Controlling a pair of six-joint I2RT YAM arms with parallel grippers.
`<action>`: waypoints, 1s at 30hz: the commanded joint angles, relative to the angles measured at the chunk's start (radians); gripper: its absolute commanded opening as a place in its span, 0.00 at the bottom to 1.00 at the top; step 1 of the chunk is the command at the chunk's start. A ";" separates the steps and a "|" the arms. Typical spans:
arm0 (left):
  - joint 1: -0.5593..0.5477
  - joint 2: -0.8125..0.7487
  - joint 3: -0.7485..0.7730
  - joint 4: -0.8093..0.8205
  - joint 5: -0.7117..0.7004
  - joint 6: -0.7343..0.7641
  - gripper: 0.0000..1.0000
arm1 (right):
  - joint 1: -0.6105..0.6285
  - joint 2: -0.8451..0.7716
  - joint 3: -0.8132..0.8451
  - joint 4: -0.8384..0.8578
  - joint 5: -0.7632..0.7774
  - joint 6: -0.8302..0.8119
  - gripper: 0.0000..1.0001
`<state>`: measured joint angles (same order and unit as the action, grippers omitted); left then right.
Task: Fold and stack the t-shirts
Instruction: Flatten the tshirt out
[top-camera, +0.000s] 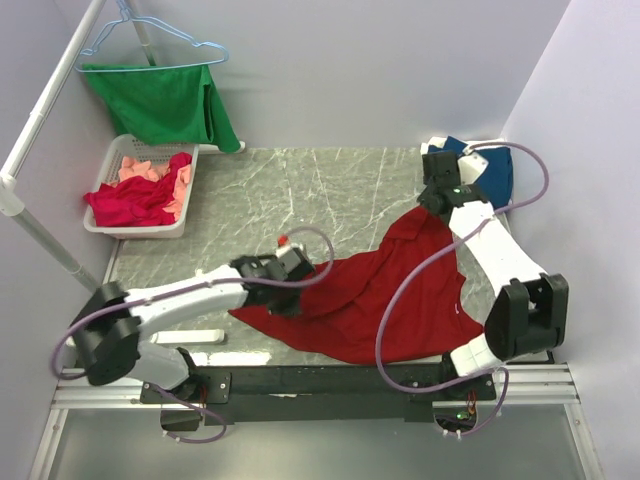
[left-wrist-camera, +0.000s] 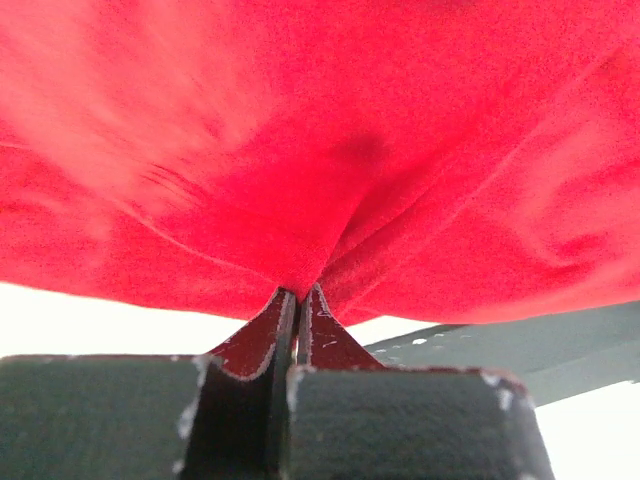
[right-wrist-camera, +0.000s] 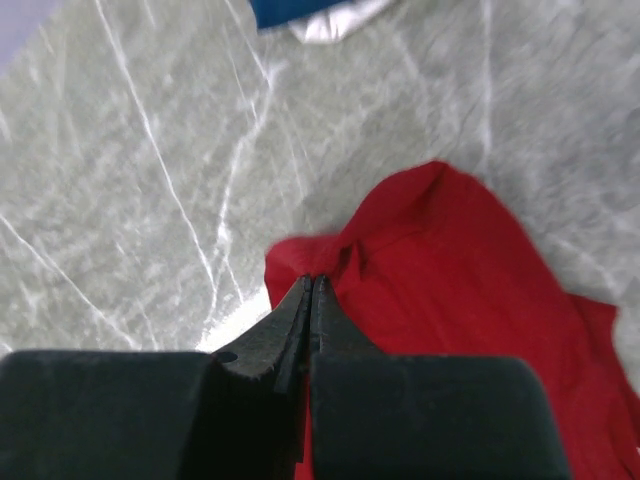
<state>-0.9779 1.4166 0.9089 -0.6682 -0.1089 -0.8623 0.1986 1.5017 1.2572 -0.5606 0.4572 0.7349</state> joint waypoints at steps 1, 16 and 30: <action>0.056 -0.122 0.192 -0.187 -0.228 -0.021 0.01 | 0.002 -0.147 0.106 -0.065 0.101 -0.025 0.00; 0.369 -0.278 0.642 -0.153 -0.512 0.229 0.01 | -0.002 -0.432 0.306 -0.147 0.123 -0.150 0.00; 0.416 -0.231 0.978 0.013 -0.551 0.431 0.01 | -0.002 -0.462 0.748 -0.213 0.038 -0.339 0.00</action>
<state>-0.5671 1.1927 1.8275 -0.7631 -0.6277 -0.5159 0.1986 1.0443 1.8809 -0.7650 0.5186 0.4751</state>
